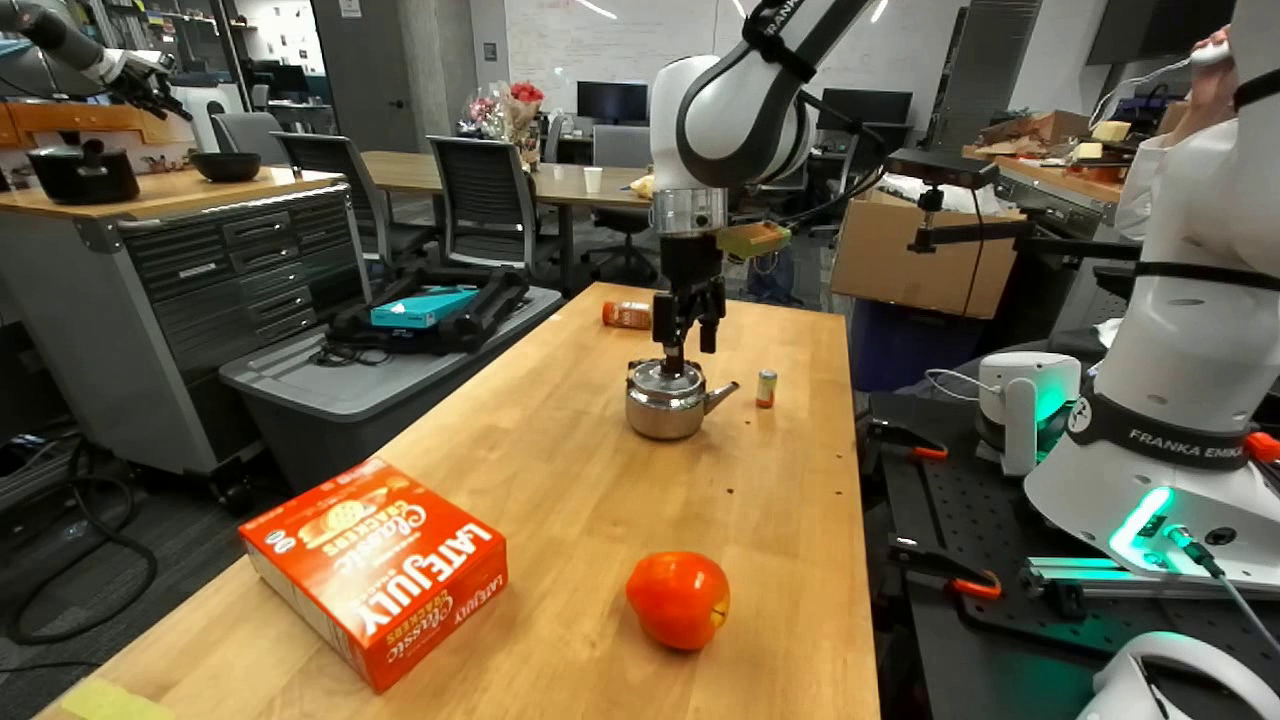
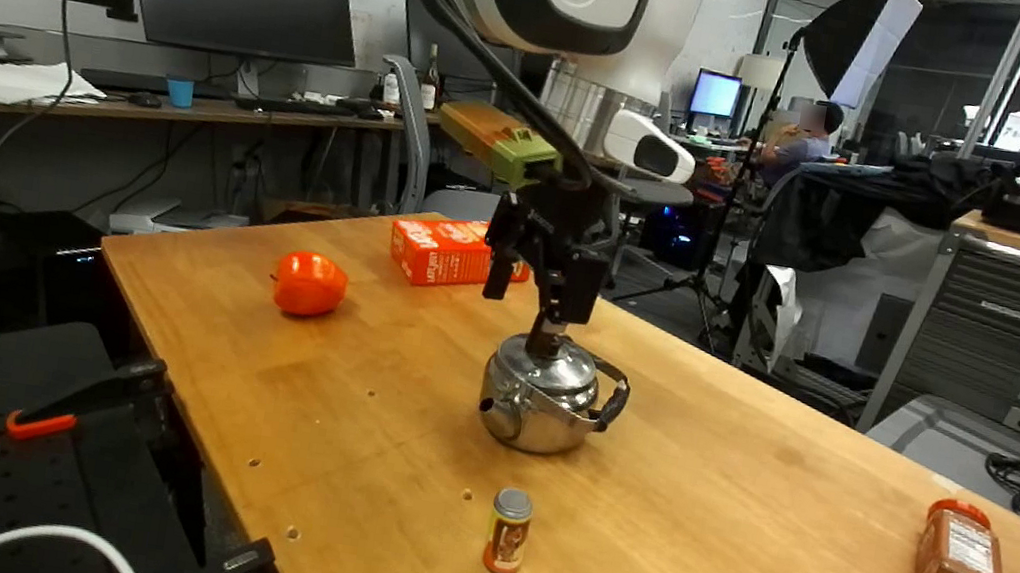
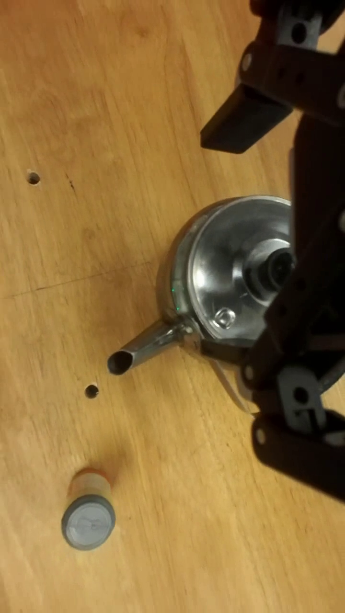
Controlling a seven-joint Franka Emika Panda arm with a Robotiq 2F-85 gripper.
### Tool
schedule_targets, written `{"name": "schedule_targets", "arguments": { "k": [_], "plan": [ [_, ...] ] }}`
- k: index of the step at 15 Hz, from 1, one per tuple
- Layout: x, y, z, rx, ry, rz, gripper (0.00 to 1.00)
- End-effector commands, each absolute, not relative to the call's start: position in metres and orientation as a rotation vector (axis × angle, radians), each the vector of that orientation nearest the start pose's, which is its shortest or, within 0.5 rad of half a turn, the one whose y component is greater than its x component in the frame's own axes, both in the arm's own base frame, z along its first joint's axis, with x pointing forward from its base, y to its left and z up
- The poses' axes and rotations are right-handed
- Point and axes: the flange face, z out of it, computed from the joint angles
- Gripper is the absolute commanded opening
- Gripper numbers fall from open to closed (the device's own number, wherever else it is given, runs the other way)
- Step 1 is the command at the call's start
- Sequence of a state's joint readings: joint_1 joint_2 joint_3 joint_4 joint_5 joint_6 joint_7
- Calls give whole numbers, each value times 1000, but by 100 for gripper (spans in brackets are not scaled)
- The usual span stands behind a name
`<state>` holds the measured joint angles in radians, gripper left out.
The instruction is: Pick the lid and put it on the tea pot
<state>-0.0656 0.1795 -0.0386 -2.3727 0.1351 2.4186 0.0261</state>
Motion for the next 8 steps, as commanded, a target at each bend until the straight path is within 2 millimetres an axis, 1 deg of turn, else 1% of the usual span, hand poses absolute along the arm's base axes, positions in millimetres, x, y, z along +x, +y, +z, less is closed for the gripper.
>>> {"name": "schedule_targets", "arguments": {
  "k": [1,5,8],
  "plan": [
    [466,-46,259,-3099,398,174,100],
    [450,-44,274,-3280,361,199,100],
    [442,-41,288,-3395,256,248,100]
  ]
}}
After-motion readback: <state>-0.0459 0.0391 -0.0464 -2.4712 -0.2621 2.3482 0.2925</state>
